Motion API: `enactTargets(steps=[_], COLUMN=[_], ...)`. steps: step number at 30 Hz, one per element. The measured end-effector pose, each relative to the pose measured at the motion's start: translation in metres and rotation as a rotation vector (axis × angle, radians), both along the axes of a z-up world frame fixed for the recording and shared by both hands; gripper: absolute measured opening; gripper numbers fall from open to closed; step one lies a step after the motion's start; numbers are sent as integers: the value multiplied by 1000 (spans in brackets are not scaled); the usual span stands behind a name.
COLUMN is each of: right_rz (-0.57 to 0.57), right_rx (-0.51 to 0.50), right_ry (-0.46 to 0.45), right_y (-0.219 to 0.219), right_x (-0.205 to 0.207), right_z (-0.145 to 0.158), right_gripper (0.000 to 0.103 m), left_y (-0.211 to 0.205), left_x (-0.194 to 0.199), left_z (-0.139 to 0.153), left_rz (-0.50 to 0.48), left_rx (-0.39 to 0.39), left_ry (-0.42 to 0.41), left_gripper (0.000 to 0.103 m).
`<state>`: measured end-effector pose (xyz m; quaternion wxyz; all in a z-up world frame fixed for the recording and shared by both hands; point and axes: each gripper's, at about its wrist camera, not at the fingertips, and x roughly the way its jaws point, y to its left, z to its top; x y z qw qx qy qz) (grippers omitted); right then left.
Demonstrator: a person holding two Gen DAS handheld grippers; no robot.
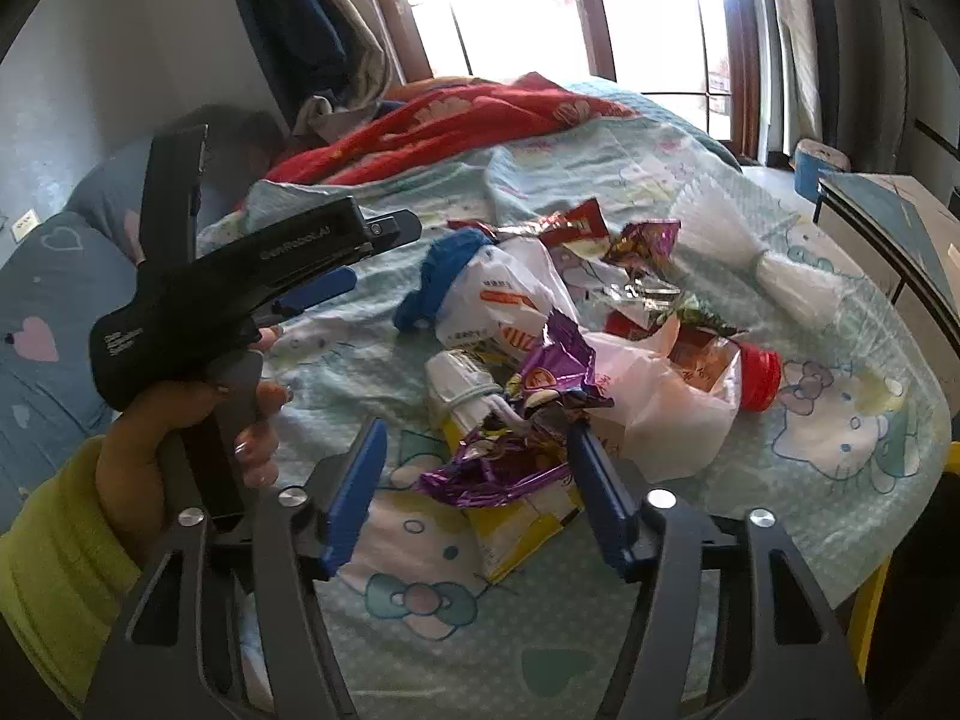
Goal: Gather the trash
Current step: 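Move both tools back over the trash on the bed, then grasp the blue glove with the left tool while the right tool grasps the purple wrapper, then carry the glove and wrapper to the yellow bin and release both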
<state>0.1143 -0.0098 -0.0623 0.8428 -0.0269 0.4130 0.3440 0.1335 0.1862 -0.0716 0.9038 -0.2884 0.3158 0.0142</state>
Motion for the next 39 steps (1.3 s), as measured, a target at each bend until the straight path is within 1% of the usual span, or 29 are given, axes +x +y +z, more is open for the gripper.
enactTargets(steps=[2,3,4,5,7,8,10,11,12,16,19,24,27,30,39], right_rz=[-4,8,10,12,23,25,27,28,31,31,26,9,-13,-37,-141], right_rx=[-4,-4,-4,-5,-10,-8,1,4,7,22,35,65,80,92,130], right_ry=[-6,1,0,-9,-28,-32,-39,-46,-55,-76,-88,-107,-114,-119,-137], right_y=[0,1,1,1,1,0,-1,-2,-3,-7,-12,-25,-34,-42,-82], right_x=[2,2,2,0,-3,-4,-7,-7,-8,-13,-15,-16,-15,-13,-7], right_z=[-3,-5,-6,-6,-6,-5,-4,-3,-1,5,12,23,30,35,50], right_gripper=[47,38,38,38,37,37,37,37,37,37,37,37,37,37,37], left_y=[0,0,0,-1,-4,-6,-9,-9,-9,-6,-4,-13,-20,-28,-66], left_x=[2,3,4,5,5,5,6,6,5,3,-2,-9,-11,-11,-13], left_z=[-8,-10,-13,-15,-19,-20,-19,-20,-19,-10,5,36,46,50,62], left_rz=[-15,-19,-25,-28,-50,-57,-70,-75,-77,-65,-57,-68,-91,-127,-227], left_rx=[-40,-48,-54,-60,-81,-82,-76,-78,-78,-67,-62,-18,-16,-25,-3], left_ry=[6,9,15,20,23,24,28,27,24,-8,-56,-120,-138,-148,-174], left_gripper=[68,66,59,56,43,39,22,19,13,9,9,9,9,9,9])
